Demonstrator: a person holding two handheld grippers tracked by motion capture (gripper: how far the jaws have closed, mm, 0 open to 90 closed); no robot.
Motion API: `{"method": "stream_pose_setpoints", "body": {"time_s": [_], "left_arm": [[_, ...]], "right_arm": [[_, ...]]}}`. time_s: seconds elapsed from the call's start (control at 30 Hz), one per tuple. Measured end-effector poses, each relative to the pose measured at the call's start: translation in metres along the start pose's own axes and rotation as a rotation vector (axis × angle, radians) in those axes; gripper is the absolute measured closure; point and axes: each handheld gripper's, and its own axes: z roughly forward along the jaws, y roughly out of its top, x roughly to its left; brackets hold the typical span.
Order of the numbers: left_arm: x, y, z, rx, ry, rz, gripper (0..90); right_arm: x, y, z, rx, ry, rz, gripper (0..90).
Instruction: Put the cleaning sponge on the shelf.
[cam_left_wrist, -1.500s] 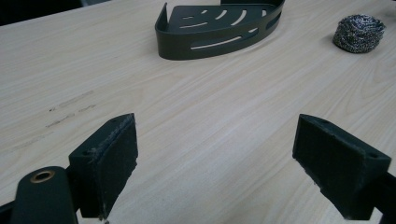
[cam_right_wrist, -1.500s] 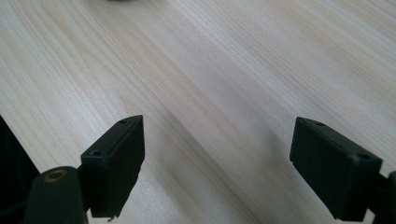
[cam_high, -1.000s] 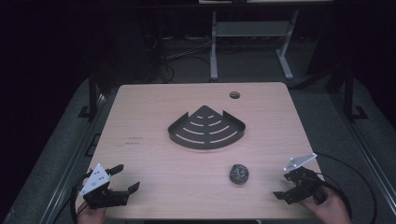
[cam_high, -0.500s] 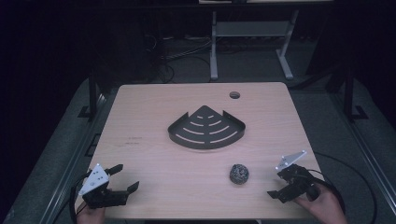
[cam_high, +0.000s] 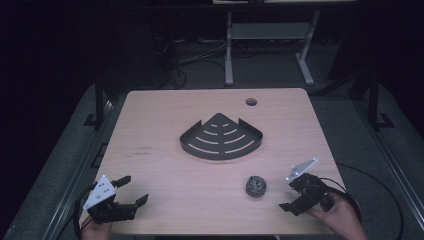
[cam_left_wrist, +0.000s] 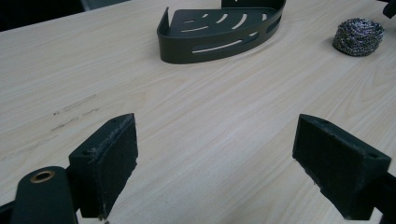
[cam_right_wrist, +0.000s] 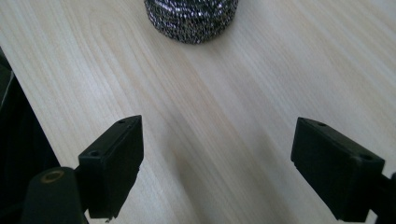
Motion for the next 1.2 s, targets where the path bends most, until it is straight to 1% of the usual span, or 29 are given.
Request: {"method": "stream_pose_setpoints", "body": {"time_s": [0.03,0.07,0.2,0.3,0.4,0.47,0.53,0.6,0.63,0.77,0.8,1.1,1.2], "left_arm": [[0.000,0.000,0.000,0.000,0.000,0.000,13.3],[0.000,0.000,-0.001,-0.006,0.003,-0.002,13.3],[0.002,-0.001,-0.001,-0.002,0.005,-0.004,13.3],[0.003,-0.001,-0.002,0.000,0.007,-0.003,13.3],[0.002,-0.001,-0.001,0.001,0.006,-0.002,13.3],[0.002,-0.001,-0.001,0.000,0.005,-0.005,13.3],[0.002,-0.001,0.000,0.002,0.004,0.001,13.3],[0.002,-0.001,0.000,0.004,0.003,0.002,13.3],[0.001,-0.001,0.000,0.003,0.002,0.001,13.3],[0.001,0.000,0.000,-0.002,0.002,-0.001,13.3],[0.001,0.000,0.000,-0.002,0.001,0.001,13.3],[0.002,0.000,-0.001,-0.006,0.002,0.001,13.3],[0.002,0.000,0.000,-0.002,0.001,0.002,13.3]], "right_arm": [[0.000,0.000,0.000,0.000,0.000,0.000,16.6],[0.000,0.004,0.000,0.000,-0.001,-0.009,16.4],[0.002,0.011,0.000,0.006,-0.002,-0.029,16.4],[0.004,0.015,0.001,0.007,0.006,-0.037,16.4],[0.004,0.021,0.005,0.016,0.010,-0.052,16.1],[0.004,0.023,0.006,0.018,0.015,-0.052,16.0],[0.005,0.028,0.009,0.026,0.018,-0.069,15.8],[0.006,0.030,0.010,0.031,0.022,-0.072,15.9],[0.006,0.033,0.012,0.039,0.021,-0.081,15.8],[0.006,0.036,0.014,0.044,0.027,-0.085,15.7],[0.006,0.040,0.016,0.051,0.028,-0.091,15.3],[0.008,0.055,0.022,0.064,0.039,-0.121,15.1],[0.009,0.057,0.022,0.069,0.041,-0.121,14.9]]}}
